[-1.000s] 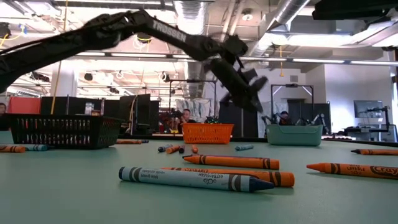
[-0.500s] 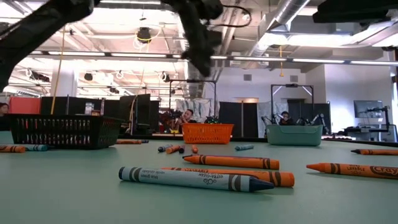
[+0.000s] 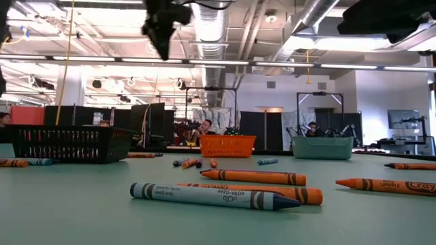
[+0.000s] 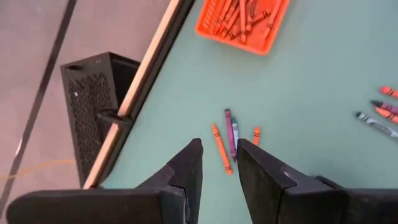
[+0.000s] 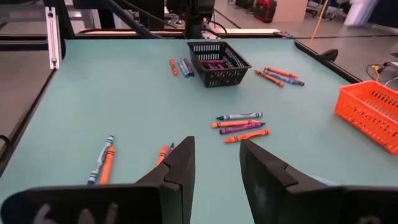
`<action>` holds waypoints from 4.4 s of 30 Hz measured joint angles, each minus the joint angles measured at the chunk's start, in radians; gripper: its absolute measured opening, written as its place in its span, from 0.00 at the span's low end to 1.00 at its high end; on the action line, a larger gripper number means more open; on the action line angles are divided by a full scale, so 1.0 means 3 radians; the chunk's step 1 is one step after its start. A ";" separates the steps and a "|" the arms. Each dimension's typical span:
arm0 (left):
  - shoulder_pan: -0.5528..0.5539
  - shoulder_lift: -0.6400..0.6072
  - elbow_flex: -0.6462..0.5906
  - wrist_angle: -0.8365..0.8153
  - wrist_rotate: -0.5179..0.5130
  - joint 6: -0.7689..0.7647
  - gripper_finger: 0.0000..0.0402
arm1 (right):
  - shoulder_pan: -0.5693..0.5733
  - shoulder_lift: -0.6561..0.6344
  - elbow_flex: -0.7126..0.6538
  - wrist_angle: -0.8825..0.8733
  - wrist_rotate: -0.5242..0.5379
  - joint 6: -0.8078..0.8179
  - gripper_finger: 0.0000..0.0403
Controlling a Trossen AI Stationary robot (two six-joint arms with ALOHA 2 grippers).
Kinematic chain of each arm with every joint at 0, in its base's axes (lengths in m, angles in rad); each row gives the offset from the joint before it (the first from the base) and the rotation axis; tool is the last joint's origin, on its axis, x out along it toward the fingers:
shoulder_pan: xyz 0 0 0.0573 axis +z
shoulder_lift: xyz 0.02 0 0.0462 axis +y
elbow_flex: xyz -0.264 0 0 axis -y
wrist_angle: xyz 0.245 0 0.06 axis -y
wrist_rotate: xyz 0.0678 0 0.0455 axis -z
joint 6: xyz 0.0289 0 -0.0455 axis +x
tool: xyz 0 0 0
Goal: Sort crayons
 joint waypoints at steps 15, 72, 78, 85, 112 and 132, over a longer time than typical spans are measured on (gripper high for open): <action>-0.0393 -0.2845 -0.3693 0.2581 0.0938 -0.0464 0.22 | -0.0471 0.0288 0.0003 0.0519 -0.0252 -0.0120 0.32; -0.0497 -0.5343 -0.5876 0.4906 0.1002 -0.0502 0.22 | -0.3131 0.0686 0.0174 0.0242 -0.3650 -0.3085 0.32; -0.0497 -0.5344 -0.5877 0.4900 0.1059 -0.0467 0.22 | -0.3165 0.0686 0.0231 0.0043 -0.3669 -0.2887 0.32; -0.0500 -0.5343 -0.5877 0.4789 0.1394 -0.0176 0.22 | -0.3008 0.0686 0.0233 -0.0181 -0.3852 -0.3305 0.32; -0.0497 -0.5303 -0.5877 0.4386 0.0966 -0.0512 0.22 | -0.0841 0.0685 0.0848 -0.1145 -0.2717 0.0174 0.30; -0.0497 -0.5303 -0.5876 0.4384 0.0966 -0.0512 0.22 | -0.0432 0.1456 0.1339 -0.1883 -0.2455 0.1419 0.30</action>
